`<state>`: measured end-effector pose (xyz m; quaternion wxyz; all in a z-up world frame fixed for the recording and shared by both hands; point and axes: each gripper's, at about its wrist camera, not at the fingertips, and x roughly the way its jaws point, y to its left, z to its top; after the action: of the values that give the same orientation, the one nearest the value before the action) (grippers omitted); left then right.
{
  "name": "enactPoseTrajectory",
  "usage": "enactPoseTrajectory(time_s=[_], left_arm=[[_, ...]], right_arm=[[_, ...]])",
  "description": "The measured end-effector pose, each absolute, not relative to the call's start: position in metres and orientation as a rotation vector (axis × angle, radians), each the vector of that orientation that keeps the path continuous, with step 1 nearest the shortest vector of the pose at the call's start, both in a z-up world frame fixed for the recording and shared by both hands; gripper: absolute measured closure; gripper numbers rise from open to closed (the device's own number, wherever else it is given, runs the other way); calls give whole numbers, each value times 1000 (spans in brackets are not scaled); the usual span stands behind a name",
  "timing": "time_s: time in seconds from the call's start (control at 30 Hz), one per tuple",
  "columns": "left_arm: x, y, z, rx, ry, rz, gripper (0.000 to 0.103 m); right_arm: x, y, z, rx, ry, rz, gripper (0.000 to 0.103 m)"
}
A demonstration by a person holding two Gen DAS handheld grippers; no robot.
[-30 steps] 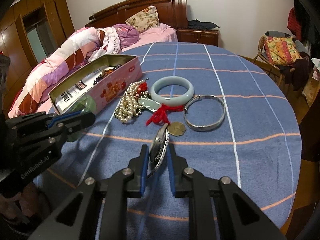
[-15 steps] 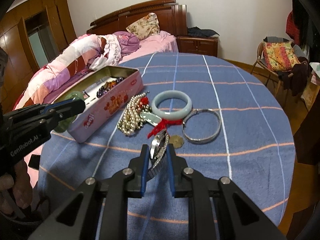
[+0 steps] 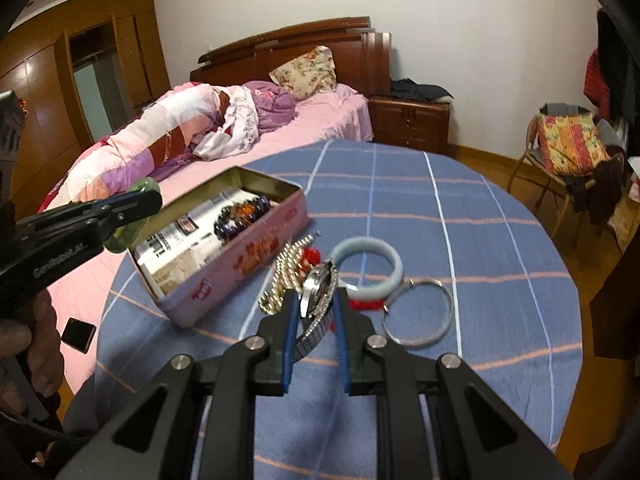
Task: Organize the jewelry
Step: 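Carry the watch and green bangle over the tin box with both tools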
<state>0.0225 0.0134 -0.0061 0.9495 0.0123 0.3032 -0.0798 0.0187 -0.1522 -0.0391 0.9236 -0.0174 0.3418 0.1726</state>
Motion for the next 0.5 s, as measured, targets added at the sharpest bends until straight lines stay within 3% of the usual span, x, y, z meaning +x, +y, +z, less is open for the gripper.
enactPoseTrajectory(time_s=[0.5], left_arm=[[54,51,-6,5,610,-65,97]], right_arm=[[47,-104,-7,-102,617,456,83]])
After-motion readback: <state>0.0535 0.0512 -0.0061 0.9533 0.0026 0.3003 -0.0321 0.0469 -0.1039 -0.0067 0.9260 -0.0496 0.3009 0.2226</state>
